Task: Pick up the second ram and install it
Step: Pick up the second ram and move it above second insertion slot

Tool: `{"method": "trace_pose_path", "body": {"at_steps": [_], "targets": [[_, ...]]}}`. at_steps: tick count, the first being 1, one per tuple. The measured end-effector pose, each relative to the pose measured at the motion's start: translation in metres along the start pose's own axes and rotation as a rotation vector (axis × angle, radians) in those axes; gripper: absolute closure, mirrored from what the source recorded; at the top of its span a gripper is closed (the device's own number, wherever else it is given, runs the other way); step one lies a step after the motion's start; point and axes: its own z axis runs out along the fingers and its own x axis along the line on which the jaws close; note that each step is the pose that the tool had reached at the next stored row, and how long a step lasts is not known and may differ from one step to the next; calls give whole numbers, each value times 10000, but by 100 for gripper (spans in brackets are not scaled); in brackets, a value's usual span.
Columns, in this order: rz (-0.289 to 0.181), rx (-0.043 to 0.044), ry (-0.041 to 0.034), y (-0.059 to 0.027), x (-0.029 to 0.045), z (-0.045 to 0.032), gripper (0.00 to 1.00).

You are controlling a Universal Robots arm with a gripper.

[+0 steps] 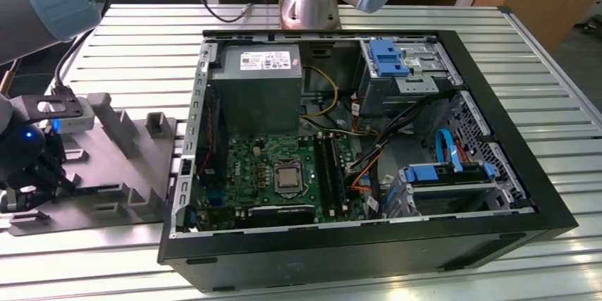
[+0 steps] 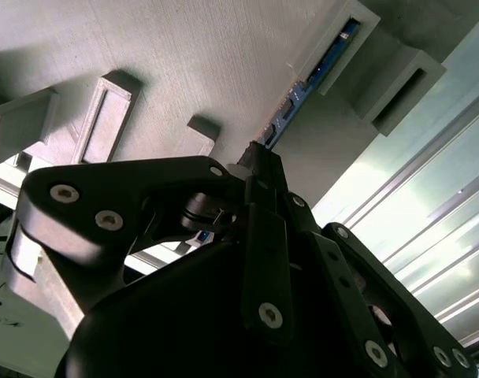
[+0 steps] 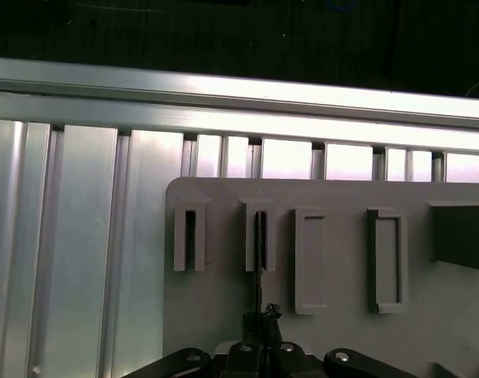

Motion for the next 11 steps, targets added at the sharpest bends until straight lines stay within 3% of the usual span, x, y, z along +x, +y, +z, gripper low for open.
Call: {"method": "trace_pose_path", "body": {"at_steps": [7,11], "targets": [[179,15,-9,0,0,0,89],[180,14,-7,2,-3,-47,89]]}}
